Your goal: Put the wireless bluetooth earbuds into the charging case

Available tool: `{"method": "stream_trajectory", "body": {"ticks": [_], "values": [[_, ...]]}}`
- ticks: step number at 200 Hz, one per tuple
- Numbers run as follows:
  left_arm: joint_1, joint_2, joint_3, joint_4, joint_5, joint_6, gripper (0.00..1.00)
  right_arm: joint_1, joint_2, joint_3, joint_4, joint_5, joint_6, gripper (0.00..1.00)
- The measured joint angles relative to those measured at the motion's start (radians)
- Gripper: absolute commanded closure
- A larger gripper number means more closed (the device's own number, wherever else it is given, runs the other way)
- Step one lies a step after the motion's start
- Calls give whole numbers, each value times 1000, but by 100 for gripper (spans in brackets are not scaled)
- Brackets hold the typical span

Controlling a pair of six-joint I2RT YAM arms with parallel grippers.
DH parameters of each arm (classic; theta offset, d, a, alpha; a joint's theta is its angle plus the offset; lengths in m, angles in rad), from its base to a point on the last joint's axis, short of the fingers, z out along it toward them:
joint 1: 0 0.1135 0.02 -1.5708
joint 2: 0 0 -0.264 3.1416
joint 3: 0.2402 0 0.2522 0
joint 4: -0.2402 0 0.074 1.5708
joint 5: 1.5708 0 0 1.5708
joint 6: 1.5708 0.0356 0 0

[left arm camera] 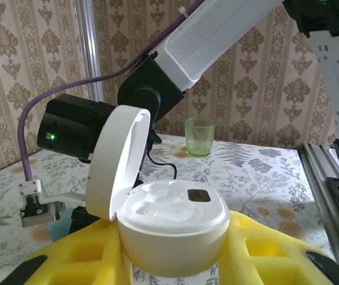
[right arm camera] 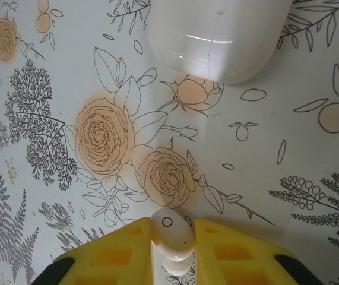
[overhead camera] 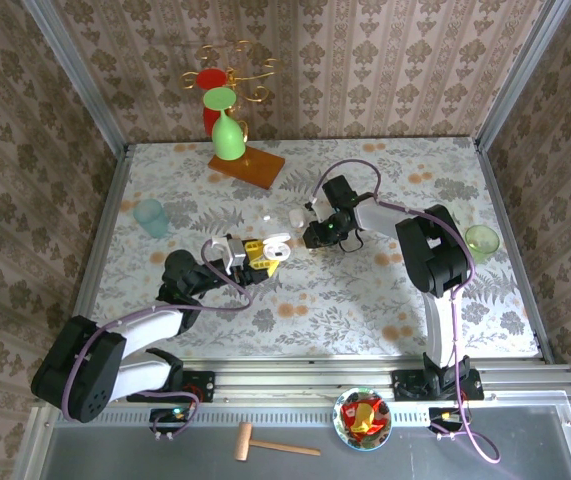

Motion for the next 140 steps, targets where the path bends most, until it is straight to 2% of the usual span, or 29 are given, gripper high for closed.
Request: {"method": "stream_trajectory", "body": {"ticks": [45, 93, 113, 140], "values": [[0, 7, 0, 2, 0, 0, 75, 0, -23, -31, 24, -1, 21, 87], [0, 24, 0, 12, -2, 1, 75, 0, -125, -149, 76, 39, 53, 87], [0, 40, 0, 21, -5, 1, 74, 0, -177, -203, 119, 95, 90, 87], [0, 63, 0, 24, -16, 1, 74, 9, -257, -300, 179, 237, 185, 86]]}}
